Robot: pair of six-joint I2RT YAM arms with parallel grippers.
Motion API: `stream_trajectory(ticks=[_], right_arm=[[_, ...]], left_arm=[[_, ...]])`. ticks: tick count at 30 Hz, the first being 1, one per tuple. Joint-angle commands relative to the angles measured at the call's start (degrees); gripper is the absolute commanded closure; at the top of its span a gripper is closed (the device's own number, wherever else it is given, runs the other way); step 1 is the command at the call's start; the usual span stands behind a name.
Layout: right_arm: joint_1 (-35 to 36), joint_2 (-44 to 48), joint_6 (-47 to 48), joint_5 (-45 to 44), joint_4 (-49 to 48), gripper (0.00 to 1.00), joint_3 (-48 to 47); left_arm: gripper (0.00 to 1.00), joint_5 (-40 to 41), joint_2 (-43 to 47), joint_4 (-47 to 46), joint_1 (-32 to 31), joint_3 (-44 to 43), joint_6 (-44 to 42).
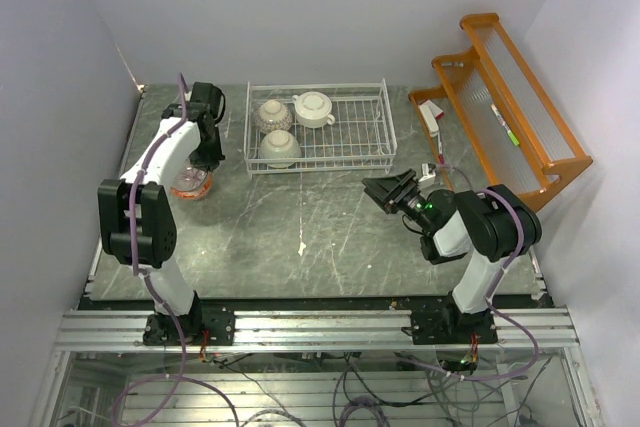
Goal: Unload the bowls from the dish rack
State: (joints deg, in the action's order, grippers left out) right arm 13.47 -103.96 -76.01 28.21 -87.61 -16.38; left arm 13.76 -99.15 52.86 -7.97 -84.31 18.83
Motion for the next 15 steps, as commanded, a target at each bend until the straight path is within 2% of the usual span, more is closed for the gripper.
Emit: stream_trajectory(ticks=[1,15], right_arm=[[-1.1,1.02,0.76,1.3,-16.62,0.43,0.74],[-2.21,0.78,0.86,1.74,-16.66,0.43,1.31]], left_arm=[[0.93,-2.31,-1.32,-1.63,1.29,0.11,-1.19],[0.93,-6.1,-3.96,-2.94,3.21,1.52,-1.66]])
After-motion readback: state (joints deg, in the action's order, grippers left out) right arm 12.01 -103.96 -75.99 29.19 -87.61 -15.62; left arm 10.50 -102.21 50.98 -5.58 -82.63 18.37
